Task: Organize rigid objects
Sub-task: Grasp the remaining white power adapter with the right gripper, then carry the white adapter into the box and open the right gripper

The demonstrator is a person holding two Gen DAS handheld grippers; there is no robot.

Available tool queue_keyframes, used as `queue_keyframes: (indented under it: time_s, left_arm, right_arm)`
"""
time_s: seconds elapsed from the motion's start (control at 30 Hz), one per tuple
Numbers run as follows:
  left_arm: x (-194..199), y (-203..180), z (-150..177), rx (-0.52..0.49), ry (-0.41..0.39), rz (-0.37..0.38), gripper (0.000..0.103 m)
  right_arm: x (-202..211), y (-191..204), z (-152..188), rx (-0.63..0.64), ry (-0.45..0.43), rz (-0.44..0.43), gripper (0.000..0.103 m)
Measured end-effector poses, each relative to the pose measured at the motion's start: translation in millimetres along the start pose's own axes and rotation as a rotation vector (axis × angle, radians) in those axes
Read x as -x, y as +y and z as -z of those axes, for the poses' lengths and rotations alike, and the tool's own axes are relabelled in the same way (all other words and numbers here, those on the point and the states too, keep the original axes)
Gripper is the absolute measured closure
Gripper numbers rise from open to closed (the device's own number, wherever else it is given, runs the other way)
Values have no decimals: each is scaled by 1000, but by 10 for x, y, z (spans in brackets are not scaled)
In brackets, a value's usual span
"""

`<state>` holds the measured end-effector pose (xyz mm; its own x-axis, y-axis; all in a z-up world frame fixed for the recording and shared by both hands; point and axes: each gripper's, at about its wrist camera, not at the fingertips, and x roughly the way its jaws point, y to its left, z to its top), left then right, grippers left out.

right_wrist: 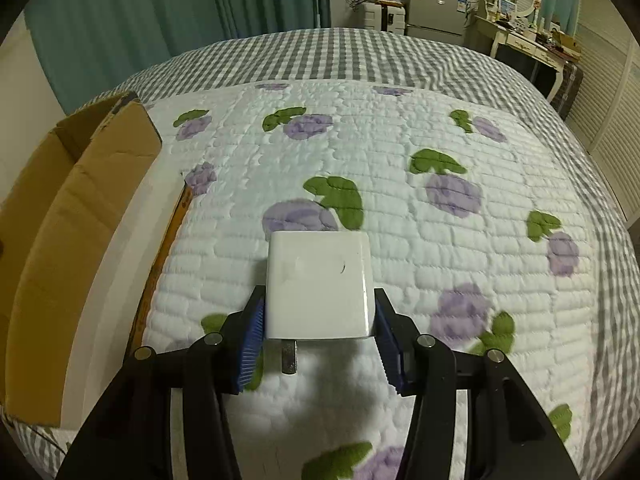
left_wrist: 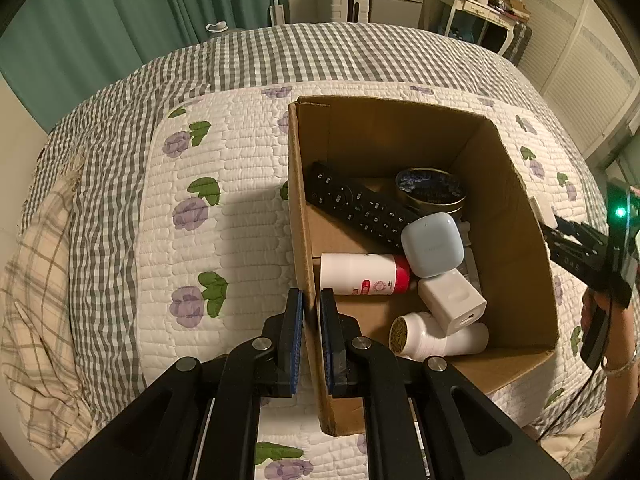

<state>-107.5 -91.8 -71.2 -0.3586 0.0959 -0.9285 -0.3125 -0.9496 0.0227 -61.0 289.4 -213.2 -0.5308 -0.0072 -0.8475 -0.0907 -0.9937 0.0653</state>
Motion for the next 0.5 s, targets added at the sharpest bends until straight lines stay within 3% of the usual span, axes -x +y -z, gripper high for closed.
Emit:
queue_keyframes:
  time_s: [0.3, 0.5]
  left_arm:
    - [7, 26, 4, 21, -9, 20, 94]
    - [20, 23, 16, 5, -12, 20, 94]
  right_arm:
    - [687, 55, -217, 10, -94, 21, 53]
    - [1395, 573, -605, 89, -235, -34, 53]
